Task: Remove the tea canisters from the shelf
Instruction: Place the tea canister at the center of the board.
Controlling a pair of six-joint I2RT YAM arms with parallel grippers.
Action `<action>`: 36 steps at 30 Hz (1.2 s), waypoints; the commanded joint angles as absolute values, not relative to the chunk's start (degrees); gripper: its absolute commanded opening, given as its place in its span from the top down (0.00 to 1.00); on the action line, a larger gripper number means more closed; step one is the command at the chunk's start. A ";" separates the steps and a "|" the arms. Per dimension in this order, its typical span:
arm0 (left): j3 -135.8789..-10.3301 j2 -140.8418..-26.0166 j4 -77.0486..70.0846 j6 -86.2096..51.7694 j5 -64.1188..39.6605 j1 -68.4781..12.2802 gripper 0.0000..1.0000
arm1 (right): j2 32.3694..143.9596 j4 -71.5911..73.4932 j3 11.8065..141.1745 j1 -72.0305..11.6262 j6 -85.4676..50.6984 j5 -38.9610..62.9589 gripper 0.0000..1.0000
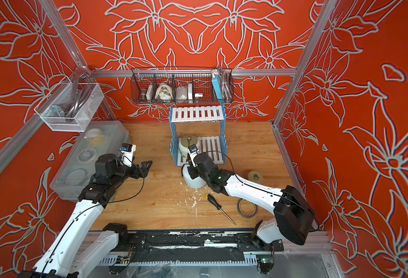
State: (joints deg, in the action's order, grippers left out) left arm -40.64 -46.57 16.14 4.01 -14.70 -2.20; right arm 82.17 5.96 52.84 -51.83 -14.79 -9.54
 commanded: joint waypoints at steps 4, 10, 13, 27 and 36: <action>-40.70 -46.07 15.43 4.18 -14.93 -1.93 0.01 | 83.46 17.82 53.02 -51.98 -17.47 -6.72 1.00; -41.02 -46.23 15.82 4.49 -14.39 -1.93 0.01 | 84.76 19.43 51.40 -52.12 -18.77 -5.55 1.00; -40.10 -45.84 14.88 4.48 -15.47 -1.93 0.01 | 85.22 21.62 49.69 -52.28 -18.74 -5.04 1.00; -40.18 -45.86 15.04 4.22 -16.05 -1.80 0.01 | 84.38 23.60 42.65 -52.65 -19.67 -6.64 1.00; -40.70 -46.44 15.23 4.13 -15.87 -1.76 0.01 | 82.63 21.00 40.42 -55.04 -18.00 -8.28 1.00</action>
State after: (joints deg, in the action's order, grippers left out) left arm -40.64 -46.52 16.12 4.03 -15.27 -2.09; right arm 83.88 21.08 41.34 -54.24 -17.93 -7.55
